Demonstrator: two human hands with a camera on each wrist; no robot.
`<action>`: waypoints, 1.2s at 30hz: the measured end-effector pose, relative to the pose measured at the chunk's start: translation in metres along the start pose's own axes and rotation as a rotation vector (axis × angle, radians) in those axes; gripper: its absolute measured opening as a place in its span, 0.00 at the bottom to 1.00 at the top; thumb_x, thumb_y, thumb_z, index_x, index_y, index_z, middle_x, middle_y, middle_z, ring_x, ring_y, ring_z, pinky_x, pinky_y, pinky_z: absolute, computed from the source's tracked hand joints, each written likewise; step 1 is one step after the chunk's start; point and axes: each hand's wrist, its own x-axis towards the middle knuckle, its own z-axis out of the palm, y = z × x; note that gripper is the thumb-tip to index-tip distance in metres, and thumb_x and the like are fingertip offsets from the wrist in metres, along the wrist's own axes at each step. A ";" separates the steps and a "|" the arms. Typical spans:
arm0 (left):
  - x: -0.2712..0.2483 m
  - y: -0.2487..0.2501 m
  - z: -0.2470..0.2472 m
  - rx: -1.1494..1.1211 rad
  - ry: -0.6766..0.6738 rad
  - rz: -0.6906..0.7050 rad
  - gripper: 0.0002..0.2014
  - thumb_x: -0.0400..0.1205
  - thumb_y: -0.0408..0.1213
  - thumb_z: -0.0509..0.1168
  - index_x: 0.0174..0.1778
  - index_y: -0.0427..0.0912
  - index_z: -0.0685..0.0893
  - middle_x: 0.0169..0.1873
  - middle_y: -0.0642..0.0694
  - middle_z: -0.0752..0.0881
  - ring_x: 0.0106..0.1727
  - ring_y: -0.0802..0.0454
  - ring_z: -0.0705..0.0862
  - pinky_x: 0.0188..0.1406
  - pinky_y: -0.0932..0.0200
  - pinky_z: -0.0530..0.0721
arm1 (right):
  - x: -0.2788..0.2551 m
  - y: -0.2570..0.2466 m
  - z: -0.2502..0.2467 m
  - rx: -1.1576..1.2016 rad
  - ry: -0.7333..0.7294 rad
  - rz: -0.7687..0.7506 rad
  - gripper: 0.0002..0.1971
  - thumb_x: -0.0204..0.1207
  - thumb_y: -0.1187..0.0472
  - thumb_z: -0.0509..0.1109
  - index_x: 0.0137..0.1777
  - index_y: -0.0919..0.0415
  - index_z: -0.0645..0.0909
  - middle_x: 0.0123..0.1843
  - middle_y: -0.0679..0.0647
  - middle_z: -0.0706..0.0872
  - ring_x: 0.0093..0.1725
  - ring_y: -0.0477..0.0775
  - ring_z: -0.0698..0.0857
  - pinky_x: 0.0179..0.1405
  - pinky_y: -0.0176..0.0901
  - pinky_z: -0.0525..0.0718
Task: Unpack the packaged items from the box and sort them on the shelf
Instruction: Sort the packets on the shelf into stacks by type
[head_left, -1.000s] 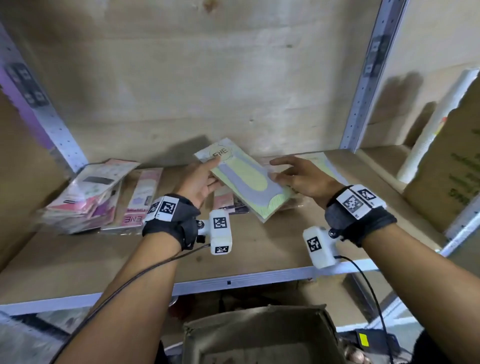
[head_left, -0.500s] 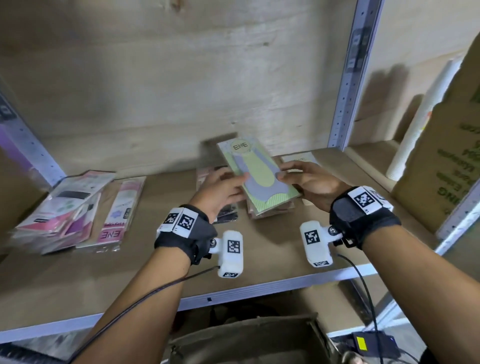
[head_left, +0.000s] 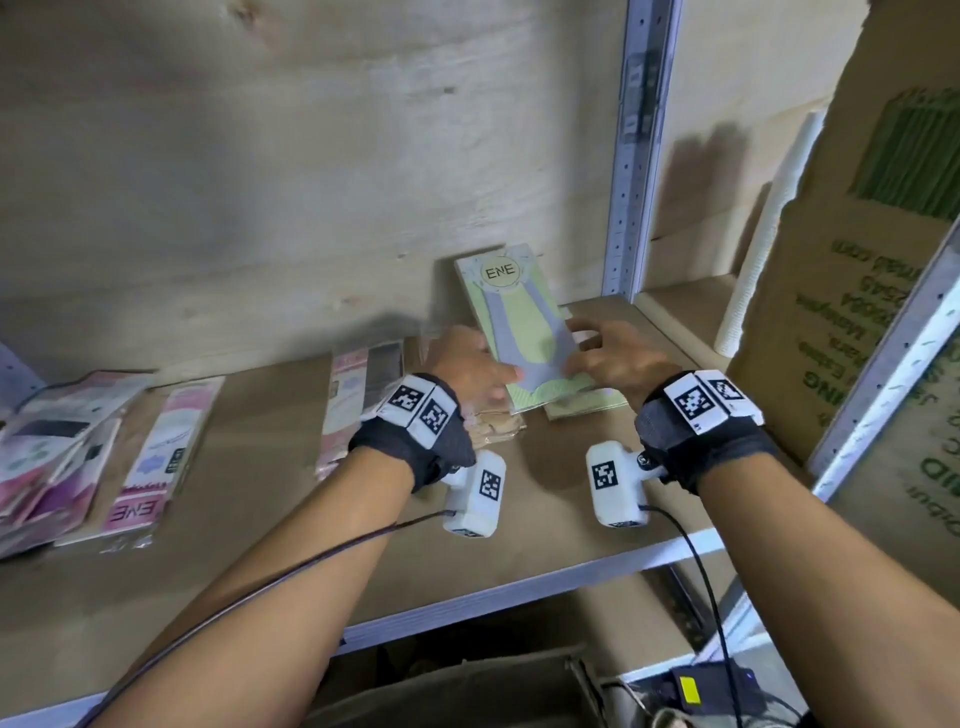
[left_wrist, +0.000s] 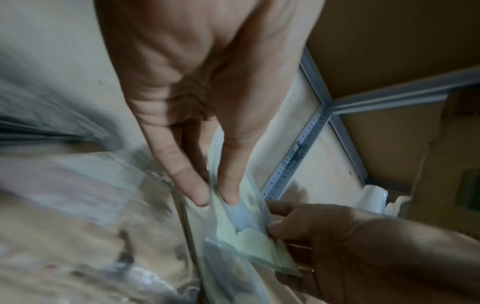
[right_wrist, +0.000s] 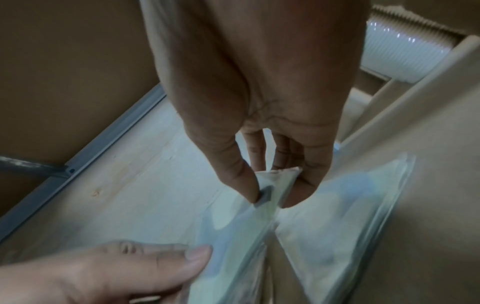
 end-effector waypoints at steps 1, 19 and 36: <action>0.006 0.005 0.006 0.065 0.007 0.000 0.22 0.73 0.32 0.80 0.60 0.26 0.86 0.50 0.34 0.92 0.47 0.42 0.93 0.53 0.43 0.91 | 0.003 0.003 -0.004 -0.031 0.036 0.010 0.29 0.70 0.72 0.76 0.72 0.56 0.79 0.46 0.55 0.87 0.46 0.58 0.87 0.47 0.50 0.87; 0.033 0.025 0.068 0.574 0.083 -0.099 0.26 0.73 0.42 0.81 0.60 0.31 0.83 0.57 0.38 0.90 0.59 0.43 0.89 0.60 0.51 0.88 | 0.011 0.022 -0.014 -0.391 0.205 0.183 0.18 0.75 0.65 0.75 0.65 0.69 0.83 0.64 0.65 0.85 0.65 0.64 0.83 0.66 0.50 0.83; 0.051 0.016 0.077 0.618 0.117 -0.139 0.29 0.67 0.48 0.84 0.53 0.31 0.84 0.58 0.37 0.87 0.57 0.40 0.88 0.39 0.58 0.80 | 0.011 0.023 -0.013 -0.387 0.210 0.191 0.18 0.75 0.64 0.75 0.64 0.68 0.85 0.63 0.65 0.86 0.63 0.64 0.84 0.66 0.50 0.83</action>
